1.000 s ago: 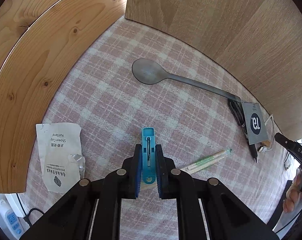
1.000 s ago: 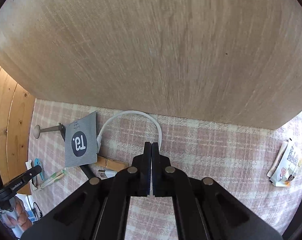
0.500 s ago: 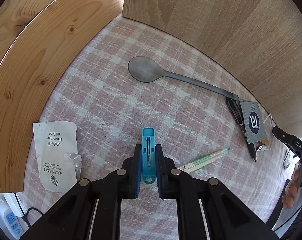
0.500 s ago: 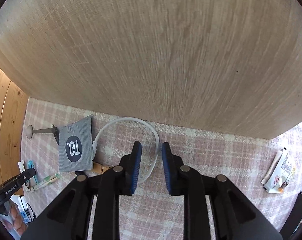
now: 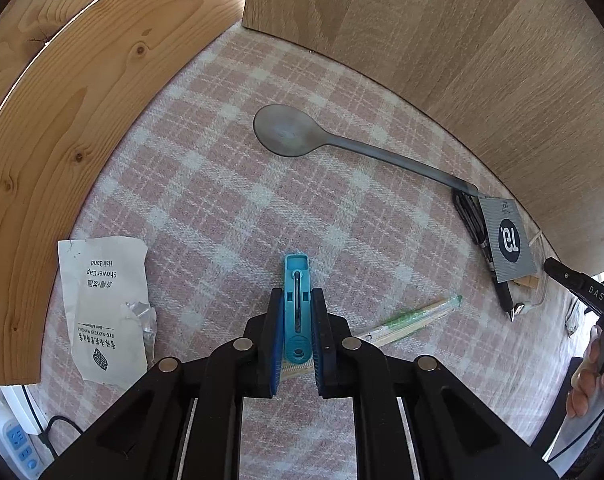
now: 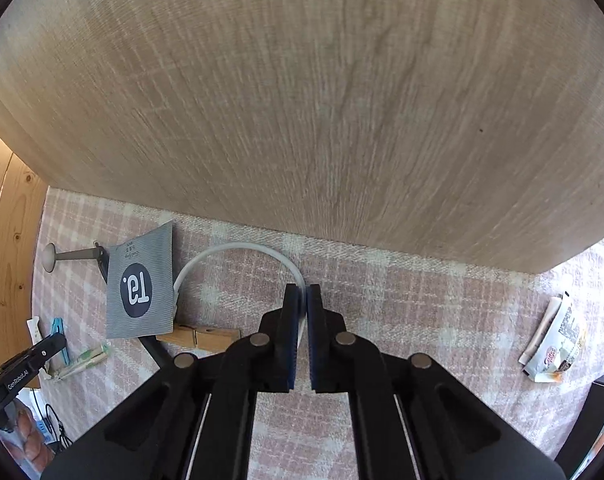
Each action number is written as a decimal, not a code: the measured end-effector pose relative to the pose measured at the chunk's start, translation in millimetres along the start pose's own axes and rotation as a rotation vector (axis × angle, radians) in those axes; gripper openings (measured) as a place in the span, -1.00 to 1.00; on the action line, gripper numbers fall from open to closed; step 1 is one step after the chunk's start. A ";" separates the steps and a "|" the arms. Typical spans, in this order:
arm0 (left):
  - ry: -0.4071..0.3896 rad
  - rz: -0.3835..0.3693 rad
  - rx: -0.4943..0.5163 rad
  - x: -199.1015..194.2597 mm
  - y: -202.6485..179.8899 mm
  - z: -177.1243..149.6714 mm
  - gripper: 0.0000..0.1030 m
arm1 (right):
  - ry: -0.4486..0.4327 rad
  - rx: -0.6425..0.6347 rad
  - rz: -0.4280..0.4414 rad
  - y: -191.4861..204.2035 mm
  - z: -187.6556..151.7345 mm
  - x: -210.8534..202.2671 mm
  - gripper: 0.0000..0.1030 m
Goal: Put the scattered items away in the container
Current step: 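Carry the knife and white cable over the tray and open both grippers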
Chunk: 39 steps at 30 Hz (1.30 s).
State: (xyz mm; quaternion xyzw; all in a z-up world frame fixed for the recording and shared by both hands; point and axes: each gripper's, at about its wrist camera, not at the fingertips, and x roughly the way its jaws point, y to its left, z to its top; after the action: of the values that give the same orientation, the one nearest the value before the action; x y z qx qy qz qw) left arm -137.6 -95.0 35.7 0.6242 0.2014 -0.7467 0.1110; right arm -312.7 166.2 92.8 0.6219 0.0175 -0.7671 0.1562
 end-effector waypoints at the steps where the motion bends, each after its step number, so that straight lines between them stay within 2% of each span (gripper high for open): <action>1: -0.002 -0.003 0.002 -2.2 -0.6 -3.2 -0.79 | -0.011 -0.001 0.002 -1.8 -1.5 -4.8 -0.92; 9: -0.044 -0.038 0.045 -29.7 -18.9 -31.7 -0.79 | -0.101 -0.014 0.002 -16.9 -17.1 -52.2 -0.93; 11: -0.055 -0.050 0.059 -38.9 -25.2 -38.4 -0.79 | -0.122 -0.025 -0.003 -16.6 -26.0 -64.9 -0.93; 12: -0.061 -0.055 0.066 -43.3 -28.4 -41.7 -0.79 | -0.134 -0.027 -0.007 -15.3 -48.8 -73.8 -0.93; 13: -0.066 -0.060 0.071 -47.4 -30.2 -43.0 -0.79 | -0.147 -0.029 -0.014 -16.3 -52.6 -80.3 -0.93; 14: -0.070 -0.065 0.079 -50.2 -26.1 -33.2 -0.79 | -0.163 -0.029 -0.018 -16.8 -72.9 -91.1 -0.93; 15: -0.074 -0.069 0.089 -49.7 -23.1 -13.1 -0.79 | -0.175 -0.027 -0.019 -23.0 -76.7 -96.3 -0.93; 16: -0.079 -0.069 0.097 -53.5 -34.7 -1.1 -0.79 | -0.190 -0.023 -0.023 -30.9 -80.2 -102.4 -0.93; 18: -0.089 -0.077 0.113 -62.7 -57.5 0.2 -0.79 | -0.220 -0.019 -0.041 -35.0 -85.8 -116.4 -0.93; 20: -0.100 -0.084 0.132 -78.8 -75.3 -8.7 -0.79 | -0.251 -0.015 -0.057 -32.4 -92.7 -119.4 -0.93; 26: -0.112 -0.120 0.216 -110.1 -113.9 -34.2 -0.79 | -0.301 0.033 -0.071 -60.6 -108.3 -149.9 -0.93; 31: -0.109 -0.148 0.294 -118.2 -161.4 -52.8 -0.79 | -0.351 0.097 -0.086 -98.5 -132.4 -180.4 -0.93; 39: -0.075 -0.248 0.483 -124.9 -271.3 -100.2 -0.79 | -0.423 0.233 -0.116 -171.5 -190.0 -232.7 -0.93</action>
State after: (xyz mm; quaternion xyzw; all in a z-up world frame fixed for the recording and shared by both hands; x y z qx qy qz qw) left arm -137.4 180.9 187.7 0.5750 0.0882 -0.8036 -0.1260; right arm -136.0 421.9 244.5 0.4592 -0.0684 -0.8848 0.0392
